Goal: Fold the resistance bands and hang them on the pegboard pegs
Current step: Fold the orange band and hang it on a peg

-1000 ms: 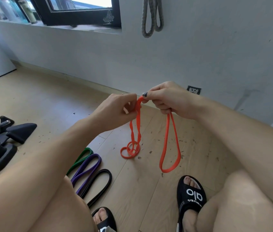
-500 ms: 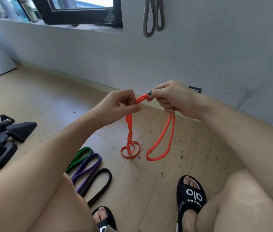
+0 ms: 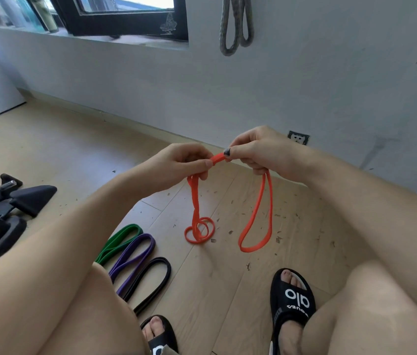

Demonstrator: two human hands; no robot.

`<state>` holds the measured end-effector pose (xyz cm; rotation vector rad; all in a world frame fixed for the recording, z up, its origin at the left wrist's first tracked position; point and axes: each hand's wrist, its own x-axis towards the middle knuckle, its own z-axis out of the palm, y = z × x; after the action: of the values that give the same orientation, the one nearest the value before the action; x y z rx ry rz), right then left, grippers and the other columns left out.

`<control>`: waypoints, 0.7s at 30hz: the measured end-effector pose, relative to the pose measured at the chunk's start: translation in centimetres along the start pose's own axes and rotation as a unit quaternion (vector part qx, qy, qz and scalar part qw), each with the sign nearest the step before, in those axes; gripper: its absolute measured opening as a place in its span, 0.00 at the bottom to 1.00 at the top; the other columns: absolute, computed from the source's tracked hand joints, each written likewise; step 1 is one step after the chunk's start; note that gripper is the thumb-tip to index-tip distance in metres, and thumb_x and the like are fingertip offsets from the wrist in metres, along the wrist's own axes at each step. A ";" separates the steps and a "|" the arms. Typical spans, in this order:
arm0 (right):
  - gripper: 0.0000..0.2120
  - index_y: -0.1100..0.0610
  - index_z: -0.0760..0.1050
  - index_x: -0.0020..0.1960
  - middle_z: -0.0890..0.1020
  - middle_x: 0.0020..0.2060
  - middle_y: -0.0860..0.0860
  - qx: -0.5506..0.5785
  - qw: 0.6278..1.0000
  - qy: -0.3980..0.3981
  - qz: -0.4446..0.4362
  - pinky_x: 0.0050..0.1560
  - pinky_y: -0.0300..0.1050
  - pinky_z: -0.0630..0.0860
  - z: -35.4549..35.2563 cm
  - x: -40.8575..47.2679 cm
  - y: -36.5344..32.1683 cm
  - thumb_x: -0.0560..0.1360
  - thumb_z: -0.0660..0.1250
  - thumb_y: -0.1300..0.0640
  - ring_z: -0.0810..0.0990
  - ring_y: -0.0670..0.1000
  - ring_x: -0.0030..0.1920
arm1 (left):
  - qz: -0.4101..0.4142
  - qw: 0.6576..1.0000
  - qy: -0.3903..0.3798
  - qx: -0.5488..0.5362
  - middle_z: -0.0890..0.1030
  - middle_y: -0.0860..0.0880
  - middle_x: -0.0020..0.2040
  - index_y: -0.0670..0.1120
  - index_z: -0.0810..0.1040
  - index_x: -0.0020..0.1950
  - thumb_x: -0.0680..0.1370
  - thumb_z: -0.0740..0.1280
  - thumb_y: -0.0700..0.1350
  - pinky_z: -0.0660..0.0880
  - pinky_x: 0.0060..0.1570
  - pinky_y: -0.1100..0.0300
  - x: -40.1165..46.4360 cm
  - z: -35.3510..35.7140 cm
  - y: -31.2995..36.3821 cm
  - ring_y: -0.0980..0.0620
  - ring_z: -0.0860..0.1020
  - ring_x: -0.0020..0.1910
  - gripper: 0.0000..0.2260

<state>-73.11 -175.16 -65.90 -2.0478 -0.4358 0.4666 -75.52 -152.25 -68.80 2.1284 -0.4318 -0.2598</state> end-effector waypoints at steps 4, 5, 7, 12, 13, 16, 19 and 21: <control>0.09 0.61 0.82 0.48 0.75 0.31 0.50 -0.009 1.000 -0.009 0.003 0.32 0.41 0.71 0.3 0.1 0.0 0.81 0.67 0.57 0.71 0.47 0.30 | -0.010 1.000 -0.002 0.016 0.84 0.49 0.44 0.44 0.81 0.57 0.85 0.64 0.44 0.79 0.53 0.51 0.0 0.1 0.0 0.49 0.81 0.46 0.07; 0.09 0.60 0.82 0.49 0.77 0.33 0.51 -0.017 1.000 -0.013 0.005 0.34 0.42 0.73 0.4 0.1 -0.1 0.81 0.66 0.56 0.73 0.48 0.32 | -0.011 1.000 -0.003 0.017 0.84 0.49 0.44 0.44 0.81 0.56 0.85 0.64 0.43 0.80 0.53 0.50 0.0 0.2 0.0 0.49 0.81 0.46 0.07; 0.09 0.59 0.81 0.51 0.81 0.38 0.52 -0.026 0.999 -0.020 0.005 0.41 0.43 0.77 0.5 0.1 0.0 0.82 0.65 0.56 0.77 0.49 0.37 | -0.009 1.000 -0.005 0.010 0.83 0.49 0.43 0.43 0.80 0.56 0.85 0.64 0.42 0.80 0.52 0.51 0.0 0.4 0.0 0.50 0.82 0.44 0.06; 0.13 0.55 0.83 0.50 0.85 0.43 0.52 -0.034 0.999 -0.040 -0.012 0.51 0.44 0.80 1.3 0.5 -0.3 0.83 0.63 0.49 0.81 0.48 0.42 | 0.011 1.000 0.009 -0.008 0.80 0.53 0.38 0.40 0.80 0.55 0.84 0.65 0.41 0.79 0.45 0.55 0.0 0.6 0.5 0.52 0.79 0.38 0.06; 0.15 0.56 0.83 0.47 0.84 0.41 0.51 -0.046 0.998 -0.036 -0.018 0.49 0.43 0.80 1.6 0.7 -0.4 0.83 0.63 0.48 0.81 0.46 0.41 | 0.014 1.000 0.011 -0.012 0.79 0.53 0.38 0.40 0.80 0.55 0.84 0.65 0.41 0.78 0.45 0.55 -0.1 0.6 0.5 0.53 0.78 0.38 0.06; 0.18 0.56 0.82 0.40 0.81 0.35 0.49 -0.073 0.996 -0.018 -0.038 0.41 0.39 0.75 1.8 0.9 -0.4 0.83 0.64 0.47 0.78 0.45 0.36 | 0.006 1.000 0.005 -0.026 0.79 0.51 0.39 0.39 0.80 0.57 0.84 0.65 0.43 0.78 0.46 0.55 -0.2 0.5 0.4 0.52 0.78 0.39 0.08; 0.19 0.56 0.80 0.37 0.76 0.29 0.45 -0.065 0.997 -0.002 -0.050 0.35 0.34 0.70 1.4 0.8 -0.5 0.82 0.65 0.47 0.72 0.43 0.32 | -0.008 0.997 -0.036 -0.066 0.76 0.47 0.39 0.40 0.80 0.51 0.85 0.63 0.50 0.76 0.49 0.53 -0.3 0.4 0.3 0.50 0.78 0.41 0.14; 0.20 0.57 0.79 0.37 0.74 0.28 0.43 -0.057 0.997 0.012 -0.059 0.34 0.33 0.69 1.0 0.8 -0.6 0.82 0.65 0.46 0.70 0.42 0.30 | -0.021 0.991 -0.071 -0.112 0.73 0.47 0.38 0.46 0.78 0.45 0.86 0.59 0.51 0.76 0.52 0.53 -0.4 0.3 0.2 0.50 0.77 0.41 0.15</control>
<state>-73.01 -173.79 -66.00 -2.1221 -0.5761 0.3523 -76.08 -152.43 -68.80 1.9070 -0.4203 -0.4636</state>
